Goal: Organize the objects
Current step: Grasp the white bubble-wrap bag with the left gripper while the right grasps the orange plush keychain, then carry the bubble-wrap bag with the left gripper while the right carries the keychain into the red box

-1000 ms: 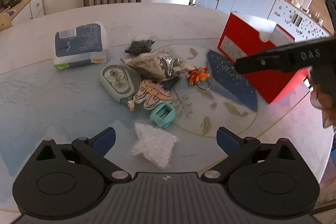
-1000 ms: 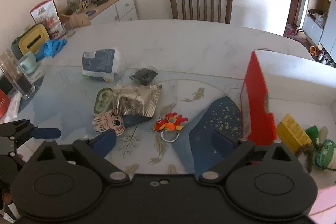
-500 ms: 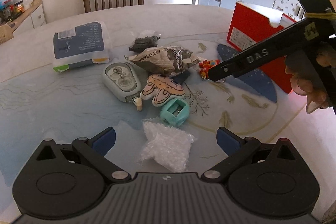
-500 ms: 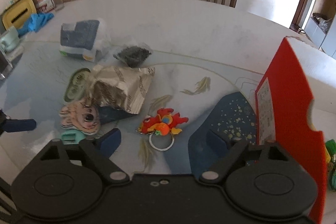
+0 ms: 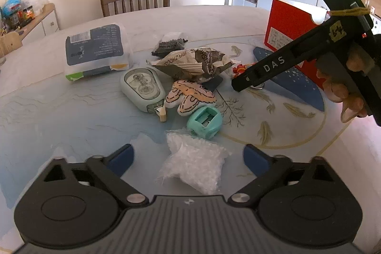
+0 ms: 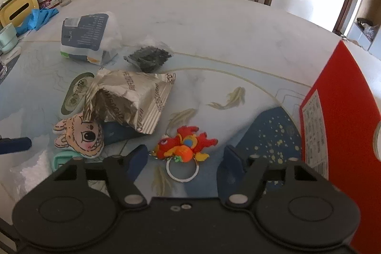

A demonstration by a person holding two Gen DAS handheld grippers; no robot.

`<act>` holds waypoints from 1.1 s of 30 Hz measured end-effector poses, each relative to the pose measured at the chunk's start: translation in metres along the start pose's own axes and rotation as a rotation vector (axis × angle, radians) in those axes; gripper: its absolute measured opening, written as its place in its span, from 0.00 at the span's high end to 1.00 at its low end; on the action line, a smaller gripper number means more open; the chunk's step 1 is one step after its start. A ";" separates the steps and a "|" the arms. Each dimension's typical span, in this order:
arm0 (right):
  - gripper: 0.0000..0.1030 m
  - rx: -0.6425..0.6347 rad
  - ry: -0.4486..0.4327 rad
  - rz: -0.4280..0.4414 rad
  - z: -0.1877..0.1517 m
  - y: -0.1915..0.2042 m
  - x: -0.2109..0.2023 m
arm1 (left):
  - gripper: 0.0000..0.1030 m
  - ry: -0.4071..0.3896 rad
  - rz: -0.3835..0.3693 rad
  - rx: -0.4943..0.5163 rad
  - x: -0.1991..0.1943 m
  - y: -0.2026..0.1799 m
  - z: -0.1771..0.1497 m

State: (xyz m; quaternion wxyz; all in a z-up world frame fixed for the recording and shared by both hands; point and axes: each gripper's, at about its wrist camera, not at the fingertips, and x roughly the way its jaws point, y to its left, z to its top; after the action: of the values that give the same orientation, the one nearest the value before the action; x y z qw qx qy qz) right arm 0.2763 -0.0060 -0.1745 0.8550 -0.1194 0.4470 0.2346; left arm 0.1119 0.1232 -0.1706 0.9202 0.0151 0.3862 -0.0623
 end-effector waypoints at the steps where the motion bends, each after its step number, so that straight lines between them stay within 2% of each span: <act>1: 0.45 -0.005 -0.003 0.000 0.000 0.001 0.000 | 0.19 0.002 0.000 0.002 0.000 0.000 0.000; 3: 0.49 -0.006 -0.006 0.003 0.000 0.001 -0.001 | 0.32 0.001 0.004 0.008 -0.001 -0.001 0.000; 8: 0.58 0.000 -0.008 0.003 -0.001 0.002 -0.003 | 0.46 0.003 0.001 0.017 -0.005 -0.004 0.001; 12: 0.61 0.018 -0.012 0.003 -0.002 0.000 -0.009 | 0.59 0.012 0.003 0.014 -0.007 -0.006 0.003; 23: 0.63 0.068 -0.085 0.038 -0.009 -0.008 -0.052 | 0.62 0.000 -0.012 -0.021 -0.027 -0.011 0.014; 33: 0.63 0.084 -0.148 0.087 -0.009 -0.019 -0.114 | 0.62 -0.031 -0.064 -0.017 -0.055 -0.026 0.047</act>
State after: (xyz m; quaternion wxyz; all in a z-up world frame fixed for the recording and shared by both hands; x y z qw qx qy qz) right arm 0.2233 -0.0596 -0.0859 0.8790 -0.0462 0.3967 0.2606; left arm 0.1042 0.0996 -0.0982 0.9238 -0.0060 0.3726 -0.0884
